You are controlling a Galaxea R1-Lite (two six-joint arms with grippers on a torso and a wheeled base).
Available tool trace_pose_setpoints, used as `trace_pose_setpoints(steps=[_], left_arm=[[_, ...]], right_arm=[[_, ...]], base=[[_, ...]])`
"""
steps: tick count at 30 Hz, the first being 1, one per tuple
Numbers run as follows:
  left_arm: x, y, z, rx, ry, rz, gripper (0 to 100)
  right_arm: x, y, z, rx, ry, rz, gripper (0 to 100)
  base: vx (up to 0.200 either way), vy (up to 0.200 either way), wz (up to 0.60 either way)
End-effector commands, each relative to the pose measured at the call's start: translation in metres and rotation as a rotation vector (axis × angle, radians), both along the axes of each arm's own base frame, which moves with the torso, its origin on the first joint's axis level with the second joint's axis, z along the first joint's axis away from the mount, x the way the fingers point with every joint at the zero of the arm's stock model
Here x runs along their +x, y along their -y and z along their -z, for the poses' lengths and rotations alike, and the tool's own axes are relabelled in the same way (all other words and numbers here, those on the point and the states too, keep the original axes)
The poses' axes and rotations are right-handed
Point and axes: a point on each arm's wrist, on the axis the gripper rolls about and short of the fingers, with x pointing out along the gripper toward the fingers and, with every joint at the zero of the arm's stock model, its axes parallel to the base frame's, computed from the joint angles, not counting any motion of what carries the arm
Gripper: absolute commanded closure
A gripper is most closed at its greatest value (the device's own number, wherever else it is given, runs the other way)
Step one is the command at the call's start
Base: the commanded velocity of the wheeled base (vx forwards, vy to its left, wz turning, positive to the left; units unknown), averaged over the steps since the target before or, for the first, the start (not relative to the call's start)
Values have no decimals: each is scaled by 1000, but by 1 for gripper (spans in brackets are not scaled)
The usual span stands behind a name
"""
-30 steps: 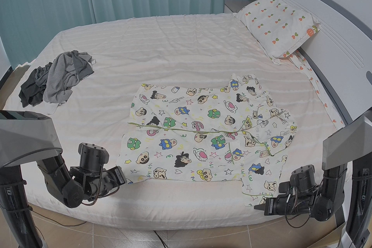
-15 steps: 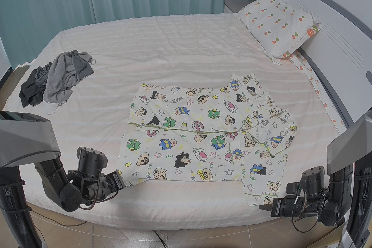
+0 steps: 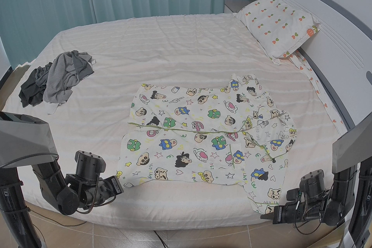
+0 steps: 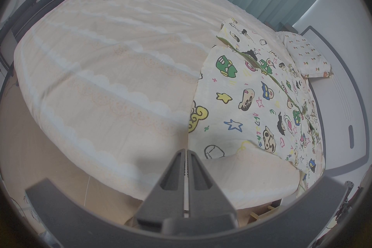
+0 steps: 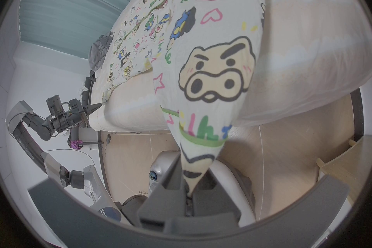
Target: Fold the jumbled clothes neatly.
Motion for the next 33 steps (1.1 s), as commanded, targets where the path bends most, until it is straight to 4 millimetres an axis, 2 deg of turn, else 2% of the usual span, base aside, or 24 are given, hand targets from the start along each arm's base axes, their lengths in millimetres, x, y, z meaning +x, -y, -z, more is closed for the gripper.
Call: trace_pose_setpoints(steps=[1,7,12,13,16,25,33], left_arm=[[-4,-1,1,2,-15,5,100],[7,0,-1,-17,57,-6,100],[16,2,6,-20,93,-7,100],[16,2,6,-30,94,1,0],[16,3,6,-59,89,51,0],[26,-32,5,-50,138,349,0],[34,-26,5,-139,160,442,0]], right_arm=[[-6,1,-2,-7,-15,-7,100],[-6,1,-1,-21,-12,-24,100],[-6,1,-1,-23,-14,-28,100],[-6,1,-1,-24,-13,-29,100],[-7,1,0,-25,-14,-34,100],[-8,-2,1,-27,-20,-51,100],[-9,-3,2,-29,-21,-60,100]], base=[[0,0,0],[0,0,0],[0,0,0],[0,0,0],[0,0,0],[0,0,0],[0,0,0]])
